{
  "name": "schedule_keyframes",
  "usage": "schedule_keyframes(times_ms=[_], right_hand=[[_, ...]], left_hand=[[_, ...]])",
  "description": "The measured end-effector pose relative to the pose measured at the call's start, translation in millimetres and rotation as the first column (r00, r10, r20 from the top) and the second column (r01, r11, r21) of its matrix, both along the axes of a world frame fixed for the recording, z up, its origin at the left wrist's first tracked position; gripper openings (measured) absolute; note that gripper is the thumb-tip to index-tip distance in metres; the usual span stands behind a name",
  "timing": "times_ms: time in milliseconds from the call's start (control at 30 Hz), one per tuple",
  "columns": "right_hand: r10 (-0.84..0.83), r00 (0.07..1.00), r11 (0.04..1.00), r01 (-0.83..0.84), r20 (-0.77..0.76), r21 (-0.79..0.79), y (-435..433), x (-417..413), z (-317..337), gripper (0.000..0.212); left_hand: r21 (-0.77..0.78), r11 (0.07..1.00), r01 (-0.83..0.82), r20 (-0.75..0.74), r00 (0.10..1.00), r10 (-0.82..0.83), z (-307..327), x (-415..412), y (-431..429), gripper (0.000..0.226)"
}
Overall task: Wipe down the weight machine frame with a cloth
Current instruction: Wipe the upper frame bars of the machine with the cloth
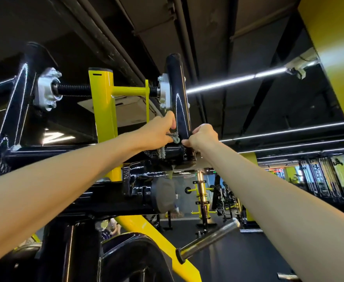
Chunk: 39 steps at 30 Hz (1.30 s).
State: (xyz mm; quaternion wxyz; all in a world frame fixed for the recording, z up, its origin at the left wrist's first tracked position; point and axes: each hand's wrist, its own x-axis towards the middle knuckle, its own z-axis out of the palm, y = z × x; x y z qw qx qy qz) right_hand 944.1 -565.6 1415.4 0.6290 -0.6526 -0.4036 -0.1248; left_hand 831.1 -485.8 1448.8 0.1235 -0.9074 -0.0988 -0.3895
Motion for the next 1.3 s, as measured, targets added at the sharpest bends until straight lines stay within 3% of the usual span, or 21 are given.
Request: schedule_keyframes(times_ms=[133, 267, 467, 600, 900, 1033, 1133, 1200, 1300], right_hand=[[-0.004, 1.0, 1.0, 0.004, 0.003, -0.021, 2.2, 5.0, -1.5, 0.03], [0.011, 1.0, 1.0, -0.011, -0.006, -0.007, 0.4, 10.3, 5.3, 0.033], [0.023, 0.999, 1.0, -0.024, -0.044, -0.02, -0.3, 3.6, 5.2, 0.048], [0.043, 0.998, 0.998, -0.045, -0.046, -0.037, -2.1, 6.0, 7.4, 0.047], [-0.001, 0.998, 0.999, -0.001, -0.062, -0.033, 1.7, -1.0, 5.4, 0.047], [0.036, 0.997, 0.998, -0.04, -0.063, -0.055, 2.4, 2.6, 9.4, 0.045], [0.037, 0.998, 0.997, -0.041, -0.058, -0.07, 3.7, 1.9, 12.3, 0.039], [0.048, 0.995, 0.997, -0.053, -0.085, -0.055, 4.0, 3.6, 12.9, 0.036], [0.054, 0.995, 0.997, -0.058, -0.084, -0.043, 6.7, 7.2, 6.6, 0.034]], left_hand=[[0.019, 1.0, 0.011, 0.015, 1.0, -0.011, -2.8, 1.6, 6.1, 0.021], [0.011, 0.996, -0.092, 0.09, 0.992, 0.091, 9.5, 18.1, 10.2, 0.015], [0.001, 0.995, -0.101, -0.004, 0.995, 0.101, 15.0, 9.4, 6.9, 0.008], [0.106, 0.991, -0.087, 0.009, 0.996, 0.087, 17.6, 12.6, -2.2, 0.004], [-0.051, 0.987, -0.153, 0.035, 0.987, 0.155, 12.8, 14.5, -2.8, 0.004], [0.042, 0.983, -0.177, 0.1, 0.98, 0.172, 8.9, 20.2, -11.8, 0.003], [0.008, 0.975, -0.223, 0.126, 0.967, 0.22, 13.7, 26.3, -15.2, 0.004], [-0.008, 0.967, -0.255, 0.127, 0.959, 0.254, 14.1, 29.1, -12.8, 0.017], [-0.106, 0.955, -0.277, 0.102, 0.952, 0.287, 12.8, 33.4, -2.1, 0.004]])
